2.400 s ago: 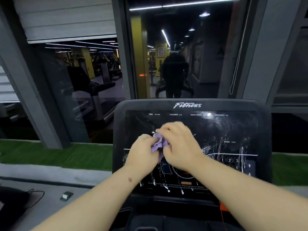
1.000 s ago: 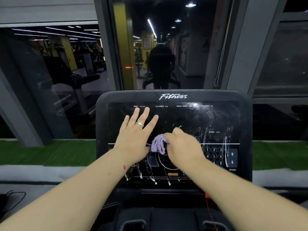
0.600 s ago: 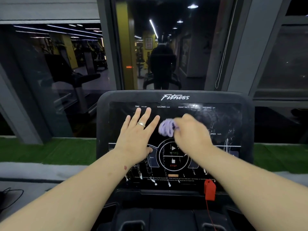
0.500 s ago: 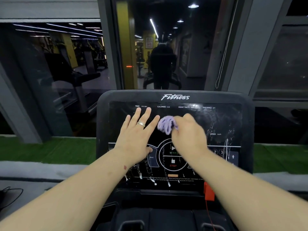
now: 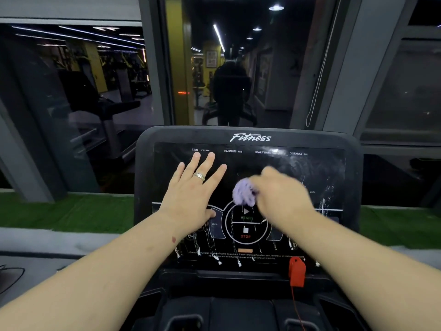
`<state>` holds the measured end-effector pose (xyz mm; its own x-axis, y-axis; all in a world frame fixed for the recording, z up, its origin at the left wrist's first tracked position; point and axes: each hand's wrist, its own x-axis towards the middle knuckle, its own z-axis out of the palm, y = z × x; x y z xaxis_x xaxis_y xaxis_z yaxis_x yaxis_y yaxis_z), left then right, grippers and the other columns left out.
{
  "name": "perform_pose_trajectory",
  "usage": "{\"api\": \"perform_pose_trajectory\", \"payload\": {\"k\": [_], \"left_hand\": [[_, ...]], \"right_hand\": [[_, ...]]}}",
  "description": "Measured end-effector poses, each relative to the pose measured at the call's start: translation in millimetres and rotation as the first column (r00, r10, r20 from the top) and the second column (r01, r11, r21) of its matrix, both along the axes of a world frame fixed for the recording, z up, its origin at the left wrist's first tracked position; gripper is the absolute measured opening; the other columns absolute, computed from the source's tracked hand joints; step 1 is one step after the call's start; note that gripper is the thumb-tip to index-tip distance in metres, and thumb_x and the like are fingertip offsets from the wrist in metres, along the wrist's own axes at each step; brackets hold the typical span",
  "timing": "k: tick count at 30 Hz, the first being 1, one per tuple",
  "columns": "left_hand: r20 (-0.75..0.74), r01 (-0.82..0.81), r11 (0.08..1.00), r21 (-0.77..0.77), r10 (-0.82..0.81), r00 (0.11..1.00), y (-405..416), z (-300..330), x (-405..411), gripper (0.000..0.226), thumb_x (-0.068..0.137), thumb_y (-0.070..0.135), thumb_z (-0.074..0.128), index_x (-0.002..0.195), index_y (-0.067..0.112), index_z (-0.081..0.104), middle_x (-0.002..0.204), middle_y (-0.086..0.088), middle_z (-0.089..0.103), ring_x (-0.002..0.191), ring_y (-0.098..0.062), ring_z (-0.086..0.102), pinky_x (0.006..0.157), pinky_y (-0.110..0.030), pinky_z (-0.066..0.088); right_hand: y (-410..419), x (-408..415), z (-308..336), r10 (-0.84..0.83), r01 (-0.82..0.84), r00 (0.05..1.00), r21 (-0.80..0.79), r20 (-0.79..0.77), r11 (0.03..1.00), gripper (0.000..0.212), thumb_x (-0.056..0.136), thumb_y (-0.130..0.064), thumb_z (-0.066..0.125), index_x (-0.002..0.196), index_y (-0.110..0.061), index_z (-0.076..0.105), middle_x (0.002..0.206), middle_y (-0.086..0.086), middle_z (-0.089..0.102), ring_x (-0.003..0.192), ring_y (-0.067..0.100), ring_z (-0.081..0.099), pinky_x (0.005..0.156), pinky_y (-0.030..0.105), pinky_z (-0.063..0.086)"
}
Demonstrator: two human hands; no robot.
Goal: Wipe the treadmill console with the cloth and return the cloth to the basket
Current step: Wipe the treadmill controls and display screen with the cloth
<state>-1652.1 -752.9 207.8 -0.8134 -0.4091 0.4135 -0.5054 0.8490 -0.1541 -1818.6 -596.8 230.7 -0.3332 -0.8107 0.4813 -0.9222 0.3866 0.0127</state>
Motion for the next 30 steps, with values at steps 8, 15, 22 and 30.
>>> {"api": "perform_pose_trajectory", "payload": {"k": [8, 15, 22, 30], "left_hand": [[0.025, -0.030, 1.000, 0.009, 0.030, 0.999, 7.4, 5.5, -1.9, 0.119, 0.084, 0.054, 0.076, 0.160, 0.037, -0.014, 0.169, -0.003, -0.020, 0.155, -0.033, -0.019, 0.127, -0.054, 0.002], [0.013, -0.108, 0.994, 0.036, 0.107, 0.994, 21.0, 17.2, -18.4, 0.125, 0.074, 0.030, 0.082, 0.157, 0.044, -0.010, 0.165, -0.009, -0.008, 0.153, -0.041, -0.009, 0.122, -0.062, 0.011], [0.031, -0.066, 0.998, -0.008, 0.066, 0.997, 15.3, 23.6, -20.5, 0.124, 0.077, 0.043, 0.084, 0.159, 0.042, -0.009, 0.167, -0.006, -0.021, 0.153, -0.041, -0.018, 0.122, -0.065, 0.004], [0.070, -0.057, 0.998, 0.011, 0.056, 0.996, 14.6, 22.3, -21.9, 0.125, 0.082, 0.042, 0.081, 0.158, 0.040, -0.018, 0.165, -0.006, -0.031, 0.151, -0.042, -0.026, 0.122, -0.067, 0.005]], "right_hand": [[6.0, 20.9, -23.4, -0.030, 0.034, 0.993, -0.038, 0.113, 0.999, 0.015, 0.087, -0.014, 0.054, 0.095, -0.022, 0.064, 0.086, -0.003, 0.036, 0.065, 0.030, 0.053, 0.054, 0.032, 0.041], [5.4, 30.4, -29.3, -0.089, 0.111, 0.981, -0.123, 0.172, 0.986, 0.015, 0.088, -0.011, 0.052, 0.093, -0.020, 0.063, 0.086, -0.002, 0.038, 0.060, 0.028, 0.046, 0.055, 0.033, 0.037], [6.6, 3.9, -10.0, -0.208, 0.249, 0.957, -0.204, 0.202, 0.947, 0.010, 0.088, -0.011, 0.054, 0.082, -0.018, 0.058, 0.082, -0.002, 0.038, 0.054, 0.021, 0.041, 0.049, 0.029, 0.026], [4.0, -7.6, -9.5, -0.105, 0.108, 0.994, -0.090, 0.036, 0.990, 0.014, 0.087, -0.012, 0.054, 0.090, -0.021, 0.064, 0.085, -0.002, 0.043, 0.064, 0.026, 0.052, 0.051, 0.028, 0.036]]}}
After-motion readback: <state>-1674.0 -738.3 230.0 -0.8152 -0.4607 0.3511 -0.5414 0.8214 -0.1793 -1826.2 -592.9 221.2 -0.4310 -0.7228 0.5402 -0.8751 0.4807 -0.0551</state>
